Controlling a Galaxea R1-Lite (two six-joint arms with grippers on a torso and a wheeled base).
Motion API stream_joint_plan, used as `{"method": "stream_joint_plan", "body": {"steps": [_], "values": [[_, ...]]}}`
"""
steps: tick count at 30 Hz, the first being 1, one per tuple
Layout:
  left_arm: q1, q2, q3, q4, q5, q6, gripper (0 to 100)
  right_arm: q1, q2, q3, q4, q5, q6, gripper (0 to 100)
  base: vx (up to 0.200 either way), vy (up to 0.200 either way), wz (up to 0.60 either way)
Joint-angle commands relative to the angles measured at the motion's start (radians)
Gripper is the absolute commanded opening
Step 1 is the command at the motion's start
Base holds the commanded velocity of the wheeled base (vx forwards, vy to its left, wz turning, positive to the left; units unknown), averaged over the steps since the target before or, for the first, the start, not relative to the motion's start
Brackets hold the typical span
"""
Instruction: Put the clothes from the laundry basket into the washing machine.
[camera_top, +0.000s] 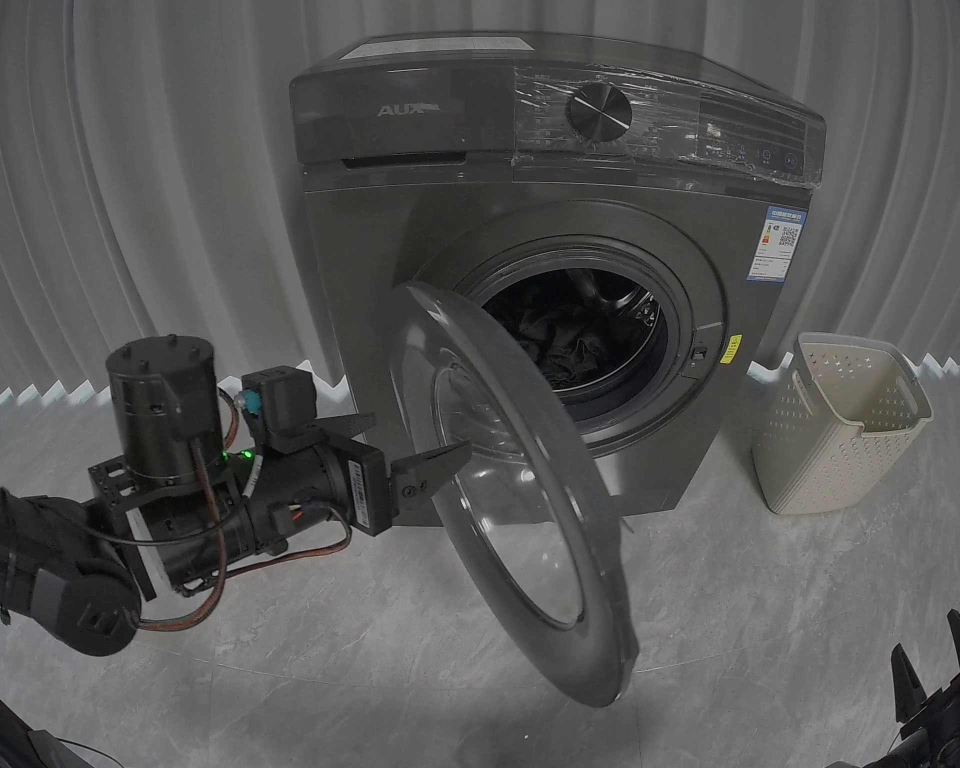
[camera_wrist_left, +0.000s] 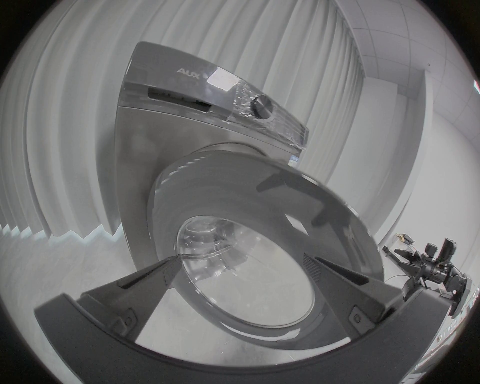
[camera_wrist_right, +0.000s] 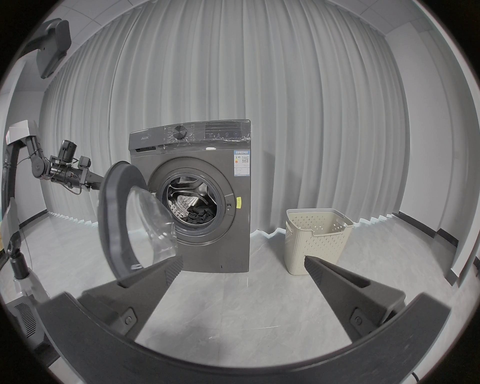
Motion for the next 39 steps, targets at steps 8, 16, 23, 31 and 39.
{"method": "stream_joint_plan", "body": {"steps": [8,16,23,31,39], "values": [[-0.030,0.103,-0.007,-0.087,0.015,-0.001,0,0.001,-0.016,0.018,0.000,0.000,0.000,100,0.000,0.000,0.00],[-0.037,0.205,-0.156,-0.128,0.018,-0.039,0,0.001,-0.016,0.018,0.000,0.000,0.000,100,0.000,0.000,0.00],[-0.036,0.336,-0.304,-0.213,0.071,-0.114,0,0.001,-0.016,0.018,0.000,0.000,0.000,100,0.000,0.000,0.00],[-0.051,0.334,-0.268,-0.228,0.094,-0.117,0,0.001,-0.016,0.018,0.000,0.000,0.000,100,0.000,0.000,0.00],[-0.060,0.235,-0.159,-0.230,0.104,-0.111,0,0.001,-0.016,0.018,0.000,0.000,0.000,100,0.000,0.000,0.00]]}}
